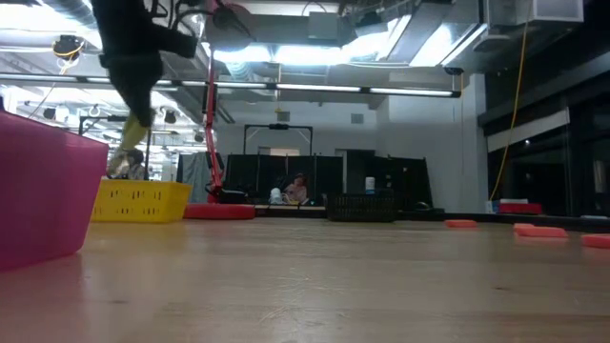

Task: Pick & Place School Supplies
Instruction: Put the top hole puncher into the yellow bin

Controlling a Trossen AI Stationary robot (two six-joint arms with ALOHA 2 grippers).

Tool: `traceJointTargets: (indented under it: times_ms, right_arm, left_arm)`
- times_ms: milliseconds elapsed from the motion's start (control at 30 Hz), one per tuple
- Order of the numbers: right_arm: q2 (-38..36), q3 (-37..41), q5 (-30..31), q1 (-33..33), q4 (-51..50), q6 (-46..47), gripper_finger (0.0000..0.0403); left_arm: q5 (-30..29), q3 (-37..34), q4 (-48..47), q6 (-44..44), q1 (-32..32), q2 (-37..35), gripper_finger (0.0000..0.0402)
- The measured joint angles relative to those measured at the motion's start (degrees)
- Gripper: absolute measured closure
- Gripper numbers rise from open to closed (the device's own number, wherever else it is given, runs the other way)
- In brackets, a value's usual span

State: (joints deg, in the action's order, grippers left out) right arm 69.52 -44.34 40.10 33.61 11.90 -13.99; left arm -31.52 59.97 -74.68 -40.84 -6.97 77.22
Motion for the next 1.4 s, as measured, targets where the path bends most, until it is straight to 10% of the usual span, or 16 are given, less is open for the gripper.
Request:
traceJointTargets:
  times_ms: [1400]
  right_arm:
    - [0.0,0.0,-1.7,0.4,-6.1,4.2,0.0178]
  left_arm:
    - [21.1,9.3,-2.9,37.1,21.8,16.5,0.0373]
